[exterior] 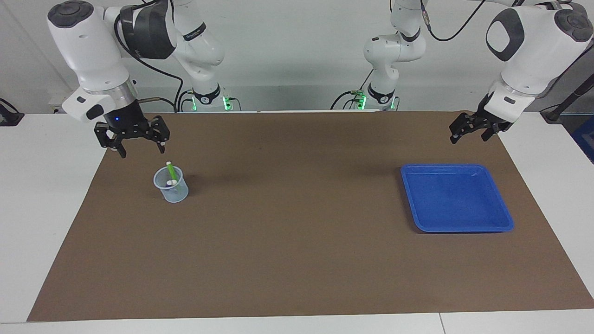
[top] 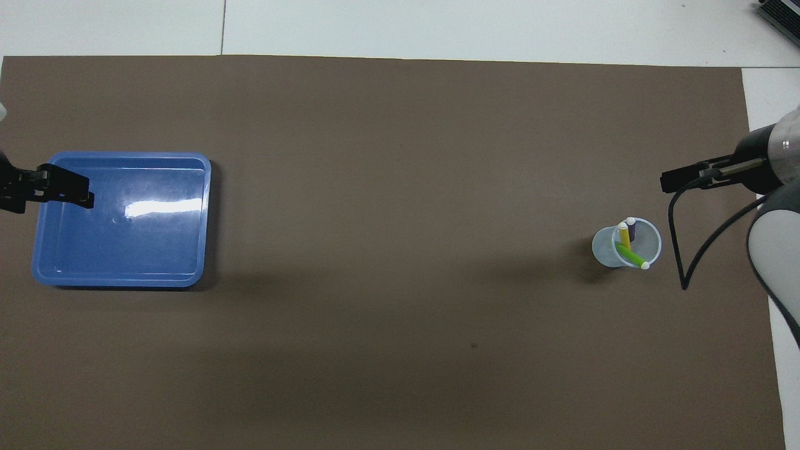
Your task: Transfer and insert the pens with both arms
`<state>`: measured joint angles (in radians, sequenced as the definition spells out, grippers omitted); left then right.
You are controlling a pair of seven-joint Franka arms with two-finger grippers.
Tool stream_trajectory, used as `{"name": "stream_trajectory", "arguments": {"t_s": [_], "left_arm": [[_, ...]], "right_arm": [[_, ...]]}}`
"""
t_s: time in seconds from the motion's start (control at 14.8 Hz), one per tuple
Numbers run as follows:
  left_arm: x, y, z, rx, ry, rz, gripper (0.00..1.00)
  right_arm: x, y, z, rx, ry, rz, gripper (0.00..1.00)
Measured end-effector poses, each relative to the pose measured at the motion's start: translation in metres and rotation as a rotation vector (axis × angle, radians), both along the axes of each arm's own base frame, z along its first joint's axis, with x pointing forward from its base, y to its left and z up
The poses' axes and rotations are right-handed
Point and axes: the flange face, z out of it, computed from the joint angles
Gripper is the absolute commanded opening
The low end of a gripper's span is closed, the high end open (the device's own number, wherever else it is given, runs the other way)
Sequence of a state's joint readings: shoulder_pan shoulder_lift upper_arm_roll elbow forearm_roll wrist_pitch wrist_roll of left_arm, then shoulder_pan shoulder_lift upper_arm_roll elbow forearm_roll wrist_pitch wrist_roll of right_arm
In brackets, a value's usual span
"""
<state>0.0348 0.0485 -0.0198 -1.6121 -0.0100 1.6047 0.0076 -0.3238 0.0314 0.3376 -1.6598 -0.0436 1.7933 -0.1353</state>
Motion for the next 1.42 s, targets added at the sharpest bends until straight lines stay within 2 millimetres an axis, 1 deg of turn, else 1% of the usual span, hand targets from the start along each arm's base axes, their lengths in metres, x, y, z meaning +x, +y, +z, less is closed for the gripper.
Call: {"name": "stream_trajectory", "arguments": {"t_s": [0.27, 0.61, 0.88, 1.02, 1.22, 1.42], "left_arm": [[0.000, -0.001, 0.001, 0.000, 0.000, -0.002, 1.00], [0.000, -0.002, 0.001, 0.000, 0.000, -0.004, 1.00], [-0.001, -0.001, 0.001, 0.000, 0.000, -0.003, 1.00], [-0.001, -0.001, 0.001, 0.000, 0.000, -0.003, 1.00], [-0.001, -0.001, 0.001, 0.000, 0.001, -0.003, 1.00], [-0.001, -0.001, 0.001, 0.000, 0.002, -0.002, 1.00]], "right_arm": [[0.000, -0.017, 0.012, -0.002, -0.006, -0.039, 1.00], [0.000, -0.021, 0.018, 0.012, -0.017, -0.052, 1.00], [0.000, -0.032, 0.020, 0.022, -0.020, -0.079, 1.00], [-0.001, -0.040, 0.027, 0.024, -0.030, -0.093, 1.00], [-0.007, -0.041, 0.045, 0.024, -0.014, -0.097, 1.00], [-0.012, -0.040, 0.050, 0.026, 0.015, -0.097, 1.00]]}}
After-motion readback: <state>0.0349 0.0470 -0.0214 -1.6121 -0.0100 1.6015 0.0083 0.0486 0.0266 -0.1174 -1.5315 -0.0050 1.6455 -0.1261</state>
